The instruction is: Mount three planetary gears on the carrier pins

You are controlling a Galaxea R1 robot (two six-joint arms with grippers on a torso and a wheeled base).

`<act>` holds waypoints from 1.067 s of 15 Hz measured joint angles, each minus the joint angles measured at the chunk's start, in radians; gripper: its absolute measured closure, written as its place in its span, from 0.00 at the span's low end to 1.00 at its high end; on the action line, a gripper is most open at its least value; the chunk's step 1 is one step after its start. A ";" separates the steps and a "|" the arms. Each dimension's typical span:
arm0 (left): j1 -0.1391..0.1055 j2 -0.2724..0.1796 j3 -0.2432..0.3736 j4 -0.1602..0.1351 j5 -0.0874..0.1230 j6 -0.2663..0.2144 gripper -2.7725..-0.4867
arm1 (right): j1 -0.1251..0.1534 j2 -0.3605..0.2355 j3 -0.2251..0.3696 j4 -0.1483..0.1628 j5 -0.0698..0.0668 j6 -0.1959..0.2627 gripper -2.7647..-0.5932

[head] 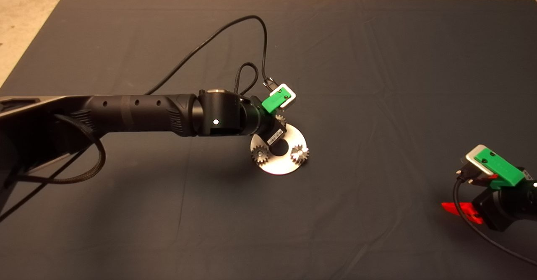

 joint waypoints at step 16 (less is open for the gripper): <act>-0.197 -0.115 0.171 -0.258 0.168 -0.001 0.43 | 0.092 0.230 -0.054 0.046 -0.018 0.002 0.26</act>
